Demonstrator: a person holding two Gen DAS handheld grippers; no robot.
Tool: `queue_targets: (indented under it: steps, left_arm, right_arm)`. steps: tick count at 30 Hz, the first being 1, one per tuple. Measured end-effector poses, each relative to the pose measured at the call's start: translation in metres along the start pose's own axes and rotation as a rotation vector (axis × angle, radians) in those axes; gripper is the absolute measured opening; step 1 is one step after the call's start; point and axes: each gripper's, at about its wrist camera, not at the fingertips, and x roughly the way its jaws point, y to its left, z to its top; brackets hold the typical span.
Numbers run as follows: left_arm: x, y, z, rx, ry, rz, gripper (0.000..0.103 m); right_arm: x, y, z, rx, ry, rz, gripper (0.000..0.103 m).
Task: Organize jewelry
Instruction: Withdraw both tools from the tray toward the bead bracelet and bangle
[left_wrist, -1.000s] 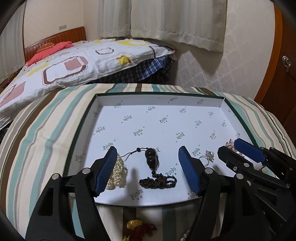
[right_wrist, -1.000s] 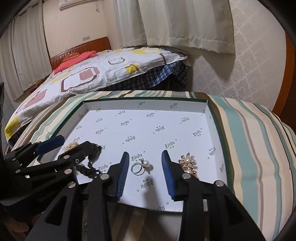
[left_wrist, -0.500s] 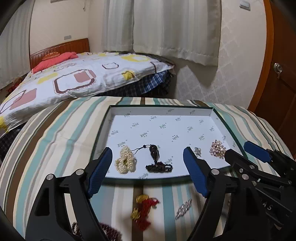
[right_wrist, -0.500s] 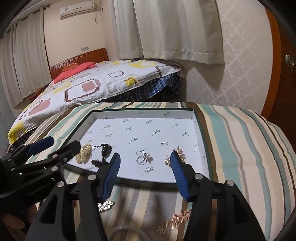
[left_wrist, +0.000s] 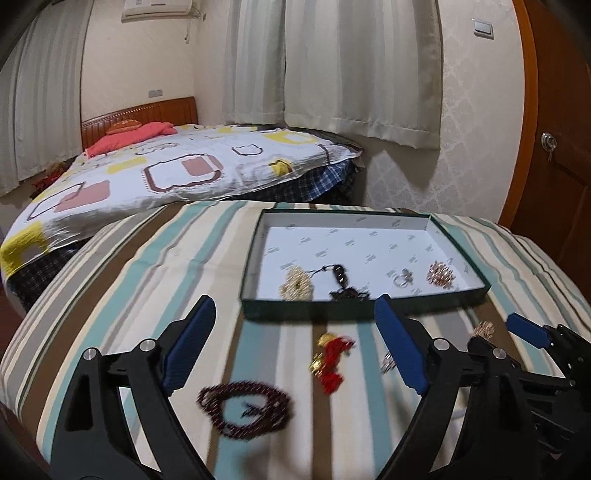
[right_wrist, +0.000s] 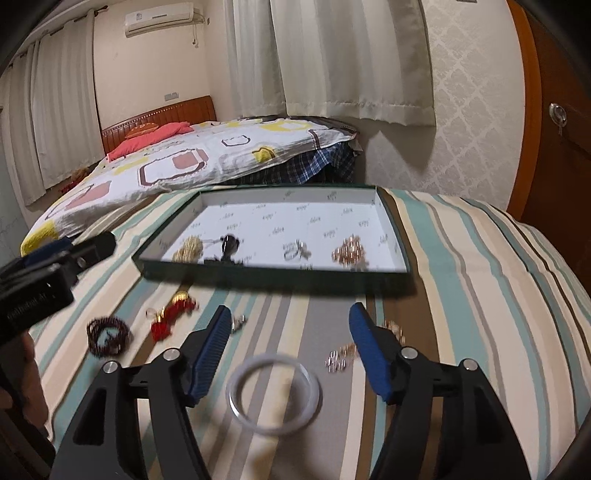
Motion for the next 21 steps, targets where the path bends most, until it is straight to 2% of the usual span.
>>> queue_targets:
  steps: [7,13,21]
  left_arm:
    - [-0.008,0.023,-0.028,-0.018,0.025,0.041,0.088]
    - [-0.003,0.039,-0.047,-0.04,0.065,0.075,0.088]
    - [0.016,0.046,-0.061,-0.062,0.146,0.063,0.088]
  right_arm:
    - [0.002,0.007,-0.027,-0.006,0.034,0.0,0.07]
    - [0.006,0.012,-0.038,-0.004,0.058,-0.003,0.071]
    - [0.007,0.013,-0.04,-0.002,0.063,-0.005,0.072]
